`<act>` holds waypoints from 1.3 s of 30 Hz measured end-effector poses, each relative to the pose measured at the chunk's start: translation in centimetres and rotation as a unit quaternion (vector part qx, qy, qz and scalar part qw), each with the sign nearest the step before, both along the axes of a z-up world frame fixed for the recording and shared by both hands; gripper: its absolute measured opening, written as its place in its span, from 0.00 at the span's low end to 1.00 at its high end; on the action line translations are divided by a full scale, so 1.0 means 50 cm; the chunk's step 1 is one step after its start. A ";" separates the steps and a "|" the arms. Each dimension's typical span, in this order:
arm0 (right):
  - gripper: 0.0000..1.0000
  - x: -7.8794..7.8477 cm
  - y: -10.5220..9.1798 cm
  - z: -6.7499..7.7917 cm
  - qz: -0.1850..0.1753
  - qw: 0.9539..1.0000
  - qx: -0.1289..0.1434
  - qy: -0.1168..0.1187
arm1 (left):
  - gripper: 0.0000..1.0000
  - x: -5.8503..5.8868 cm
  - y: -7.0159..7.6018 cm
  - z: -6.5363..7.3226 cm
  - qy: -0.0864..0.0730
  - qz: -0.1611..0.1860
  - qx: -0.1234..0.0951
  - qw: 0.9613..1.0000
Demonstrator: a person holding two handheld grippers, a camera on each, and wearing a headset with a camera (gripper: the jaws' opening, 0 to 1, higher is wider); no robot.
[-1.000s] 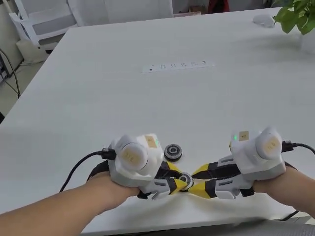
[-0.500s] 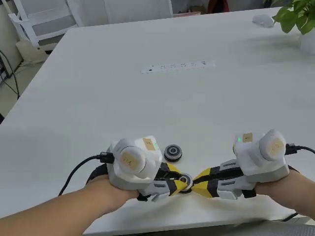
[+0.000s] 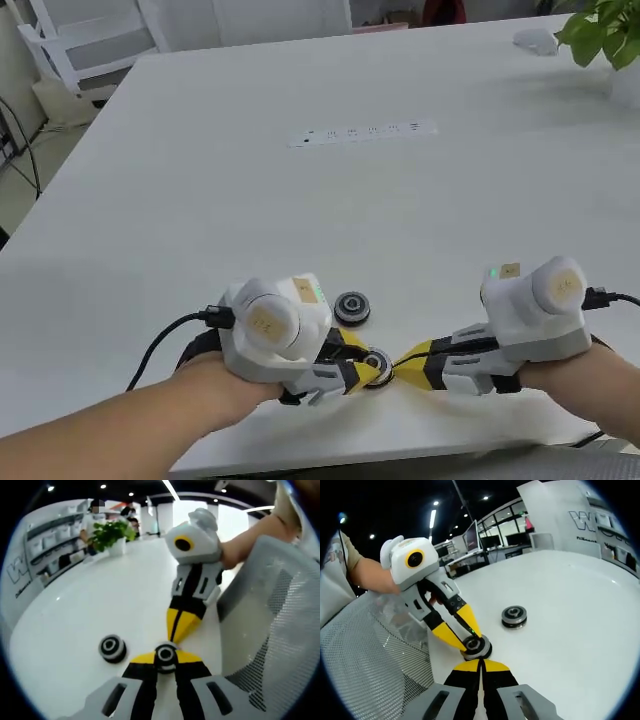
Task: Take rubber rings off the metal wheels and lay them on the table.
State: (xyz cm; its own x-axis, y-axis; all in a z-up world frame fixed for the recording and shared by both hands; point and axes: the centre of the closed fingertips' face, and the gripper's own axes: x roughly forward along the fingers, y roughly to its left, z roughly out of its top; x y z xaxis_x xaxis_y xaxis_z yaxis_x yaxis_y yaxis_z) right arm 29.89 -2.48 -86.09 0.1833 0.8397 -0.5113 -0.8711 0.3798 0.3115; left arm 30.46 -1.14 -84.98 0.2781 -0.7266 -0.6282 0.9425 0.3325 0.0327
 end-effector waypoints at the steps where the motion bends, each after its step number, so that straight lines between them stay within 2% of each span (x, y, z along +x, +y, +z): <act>1: 0.00 0.002 -0.001 0.001 -0.007 1.000 0.004 0.005 | 0.13 0.000 0.001 0.000 0.000 0.001 0.000 1.000; 4: 0.00 0.008 -0.001 0.011 -0.032 0.999 0.027 0.029 | 0.13 0.000 0.002 0.000 0.001 0.004 0.002 1.000; 10: 0.00 0.012 0.002 0.015 -0.042 0.998 0.037 0.039 | 0.13 0.000 0.001 -0.001 -0.001 0.007 0.006 1.000; 12: 0.00 0.016 0.002 0.017 -0.056 0.996 0.046 0.051 | 0.12 0.000 0.000 -0.001 -0.002 0.010 0.007 1.000; 15: 0.00 0.015 0.003 0.020 -0.058 0.996 0.051 0.053 | 0.12 0.001 -0.001 -0.001 -0.002 0.013 0.008 1.000; 19: 0.00 0.011 0.006 0.024 -0.053 0.997 0.049 0.042 | 0.12 0.002 -0.001 -0.001 -0.002 0.018 0.010 1.000; 25: 0.00 0.009 0.010 0.025 -0.052 0.996 0.054 0.051 | 0.12 0.002 -0.001 -0.002 -0.006 0.018 0.016 1.000; 27: 0.00 0.008 0.014 0.026 -0.047 0.997 0.051 0.044 | 0.12 0.002 -0.001 -0.002 -0.008 0.018 0.018 1.000; 39: 0.00 0.001 0.021 0.028 -0.038 0.997 0.054 0.045 | 0.11 0.001 -0.001 -0.002 -0.008 0.016 0.018 1.000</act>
